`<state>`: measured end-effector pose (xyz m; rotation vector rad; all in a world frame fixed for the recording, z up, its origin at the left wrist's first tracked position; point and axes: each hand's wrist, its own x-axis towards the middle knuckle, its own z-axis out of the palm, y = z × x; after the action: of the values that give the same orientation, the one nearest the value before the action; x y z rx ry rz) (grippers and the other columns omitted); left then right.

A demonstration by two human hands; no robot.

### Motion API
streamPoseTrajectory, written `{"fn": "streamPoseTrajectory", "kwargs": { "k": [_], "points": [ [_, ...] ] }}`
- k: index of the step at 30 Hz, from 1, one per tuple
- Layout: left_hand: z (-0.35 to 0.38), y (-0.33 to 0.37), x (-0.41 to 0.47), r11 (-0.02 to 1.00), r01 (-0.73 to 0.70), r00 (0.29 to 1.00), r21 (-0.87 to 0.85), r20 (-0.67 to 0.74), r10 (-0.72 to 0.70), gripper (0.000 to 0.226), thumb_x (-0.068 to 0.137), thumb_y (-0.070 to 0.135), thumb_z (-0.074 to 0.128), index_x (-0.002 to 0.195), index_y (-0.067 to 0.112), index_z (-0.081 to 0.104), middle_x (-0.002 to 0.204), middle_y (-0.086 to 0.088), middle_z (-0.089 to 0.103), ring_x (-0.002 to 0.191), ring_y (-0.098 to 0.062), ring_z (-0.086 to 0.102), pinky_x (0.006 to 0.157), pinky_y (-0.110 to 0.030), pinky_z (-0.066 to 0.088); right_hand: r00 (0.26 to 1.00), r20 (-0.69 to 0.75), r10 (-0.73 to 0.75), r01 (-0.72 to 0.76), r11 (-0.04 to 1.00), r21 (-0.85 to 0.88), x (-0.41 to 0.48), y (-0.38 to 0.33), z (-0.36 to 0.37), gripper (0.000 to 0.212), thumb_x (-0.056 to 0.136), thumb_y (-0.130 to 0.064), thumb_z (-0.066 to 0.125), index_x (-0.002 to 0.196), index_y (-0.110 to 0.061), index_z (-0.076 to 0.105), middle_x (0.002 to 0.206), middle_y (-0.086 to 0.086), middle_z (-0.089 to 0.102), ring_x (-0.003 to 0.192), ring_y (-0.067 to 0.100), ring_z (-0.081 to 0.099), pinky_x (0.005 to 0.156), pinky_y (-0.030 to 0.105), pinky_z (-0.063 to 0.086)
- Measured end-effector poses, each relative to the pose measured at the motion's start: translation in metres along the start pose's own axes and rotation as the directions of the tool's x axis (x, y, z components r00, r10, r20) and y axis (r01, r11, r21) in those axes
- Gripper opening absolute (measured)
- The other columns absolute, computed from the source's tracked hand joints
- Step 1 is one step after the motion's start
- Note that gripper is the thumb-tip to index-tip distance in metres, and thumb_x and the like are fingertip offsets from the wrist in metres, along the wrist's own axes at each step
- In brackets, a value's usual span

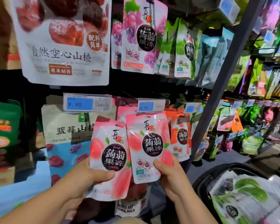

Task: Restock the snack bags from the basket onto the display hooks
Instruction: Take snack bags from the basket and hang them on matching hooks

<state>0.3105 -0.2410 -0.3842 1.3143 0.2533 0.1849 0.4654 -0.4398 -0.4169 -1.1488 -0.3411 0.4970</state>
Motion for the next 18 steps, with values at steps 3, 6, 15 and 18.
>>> {"fn": "streamPoseTrajectory", "kwargs": {
  "k": [3, 6, 15, 18],
  "points": [
    [-0.01, 0.004, -0.003, 0.999, 0.005, 1.0, 0.033, -0.014, -0.004, 0.084, 0.027, 0.005, 0.09, 0.108, 0.004, 0.068, 0.095, -0.016, 0.076, 0.078, -0.024, 0.075, 0.066, -0.028, 0.058, 1.0, -0.02, 0.023, -0.022, 0.999, 0.023, 0.008, 0.002, 0.001, 0.089, 0.06, -0.01, 0.088, 0.139, -0.008, 0.048, 0.126, 0.024, 0.064, 0.115, 0.043, 0.063, 0.099, 0.063, 0.047],
    [-0.016, 0.006, -0.007, 0.999, 0.03, 0.999, -0.014, -0.024, -0.031, 0.115, 0.0, 0.029, 0.098, 0.11, 0.007, 0.069, 0.101, -0.016, 0.075, 0.093, -0.031, 0.073, 0.084, -0.039, 0.053, 1.0, -0.03, -0.008, 0.008, 1.0, 0.024, 0.015, 0.003, 0.001, 0.091, 0.059, -0.013, 0.09, 0.14, -0.005, 0.048, 0.128, 0.025, 0.063, 0.117, 0.043, 0.061, 0.102, 0.063, 0.045],
    [-0.019, 0.01, -0.013, 0.999, 0.048, 0.997, 0.013, -0.057, -0.047, 0.095, 0.018, 0.025, 0.096, 0.109, 0.007, 0.072, 0.104, -0.018, 0.074, 0.098, -0.036, 0.071, 0.095, -0.05, 0.051, 1.0, -0.019, -0.003, 0.003, 1.0, -0.001, 0.025, 0.007, 0.001, 0.104, 0.039, -0.028, 0.1, 0.131, -0.007, 0.055, 0.121, 0.022, 0.068, 0.111, 0.04, 0.066, 0.091, 0.051, 0.056],
    [-0.024, 0.01, -0.011, 0.998, 0.043, 0.997, 0.037, -0.068, -0.041, 0.091, 0.019, 0.024, 0.093, 0.107, 0.007, 0.073, 0.101, -0.016, 0.075, 0.086, -0.028, 0.073, 0.081, -0.038, 0.051, 1.0, 0.014, 0.007, -0.007, 1.0, -0.007, 0.027, 0.004, -0.002, 0.077, 0.059, -0.014, 0.092, 0.127, -0.006, 0.057, 0.117, 0.021, 0.07, 0.106, 0.038, 0.068, 0.084, 0.046, 0.059]
  ]
}}
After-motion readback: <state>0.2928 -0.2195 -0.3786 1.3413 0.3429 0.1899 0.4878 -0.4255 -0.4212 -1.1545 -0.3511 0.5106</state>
